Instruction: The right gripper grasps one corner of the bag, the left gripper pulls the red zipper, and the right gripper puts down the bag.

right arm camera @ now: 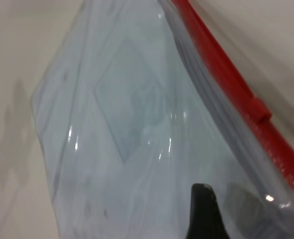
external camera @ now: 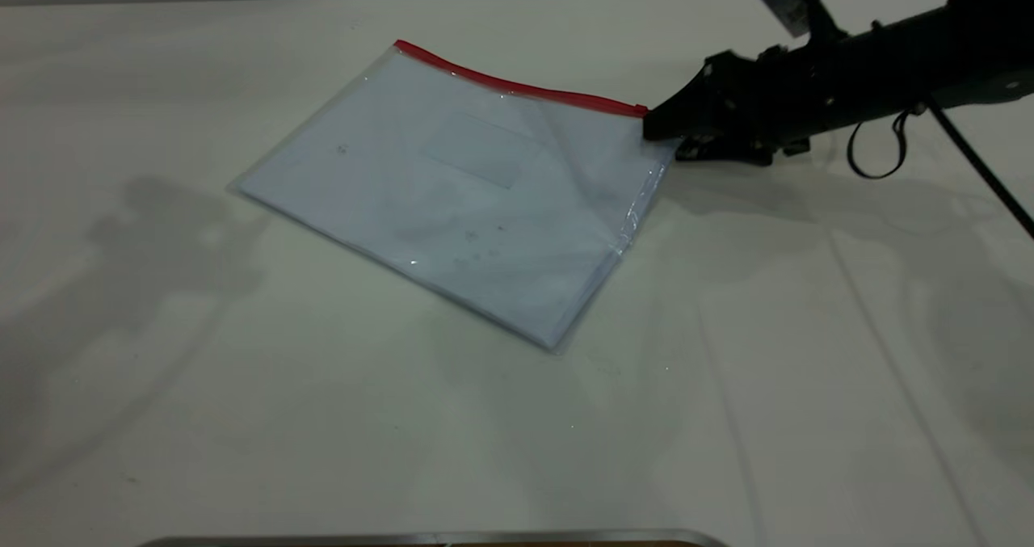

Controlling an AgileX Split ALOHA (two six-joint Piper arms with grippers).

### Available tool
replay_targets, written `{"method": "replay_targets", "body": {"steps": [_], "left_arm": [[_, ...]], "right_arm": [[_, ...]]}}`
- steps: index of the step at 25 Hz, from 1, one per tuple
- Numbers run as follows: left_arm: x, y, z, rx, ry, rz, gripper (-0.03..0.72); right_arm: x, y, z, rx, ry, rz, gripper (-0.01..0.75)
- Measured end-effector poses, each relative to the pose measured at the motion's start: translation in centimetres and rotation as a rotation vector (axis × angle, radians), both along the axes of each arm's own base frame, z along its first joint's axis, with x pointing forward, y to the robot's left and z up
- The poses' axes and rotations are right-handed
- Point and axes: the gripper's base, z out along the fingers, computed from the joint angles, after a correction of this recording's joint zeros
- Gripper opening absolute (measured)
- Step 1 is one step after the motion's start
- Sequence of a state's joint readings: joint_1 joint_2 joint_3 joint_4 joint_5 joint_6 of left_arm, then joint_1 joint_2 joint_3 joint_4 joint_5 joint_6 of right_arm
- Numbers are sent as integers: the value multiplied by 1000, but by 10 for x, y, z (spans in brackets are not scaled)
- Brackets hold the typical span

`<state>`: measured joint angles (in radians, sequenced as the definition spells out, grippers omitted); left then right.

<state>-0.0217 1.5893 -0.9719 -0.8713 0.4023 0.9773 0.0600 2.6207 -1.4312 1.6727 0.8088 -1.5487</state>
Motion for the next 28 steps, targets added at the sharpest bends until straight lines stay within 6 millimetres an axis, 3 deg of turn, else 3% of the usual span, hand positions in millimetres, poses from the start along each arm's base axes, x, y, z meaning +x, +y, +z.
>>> {"method": "replay_targets", "body": {"steps": [5,8,14,18,22,25,28], "left_arm": [[0,0,0,-1,1,-2,549],[-1,-1,0,-5,7,-8,549],[-1,-1,0,-9,15,-16,549],[-2,-2,-1,-11,19,-18,549],[1,-3,-5,-30,31,-19,549],[4,-5,-11,-52,29,-31,549],[10,-9,-26,-91,57,-53,549]], "right_arm": [[-5,18,-8,-12,16,12,528],[-4,20,-8,-12,3,-1,447],[-4,23,-6,2,-15,9,49],[-9,33,2,65,-29,99,33],[-24,41,28,17,-12,384,33],[-28,29,51,-113,-1,531,33],[-15,12,70,-207,-41,467,33]]}}
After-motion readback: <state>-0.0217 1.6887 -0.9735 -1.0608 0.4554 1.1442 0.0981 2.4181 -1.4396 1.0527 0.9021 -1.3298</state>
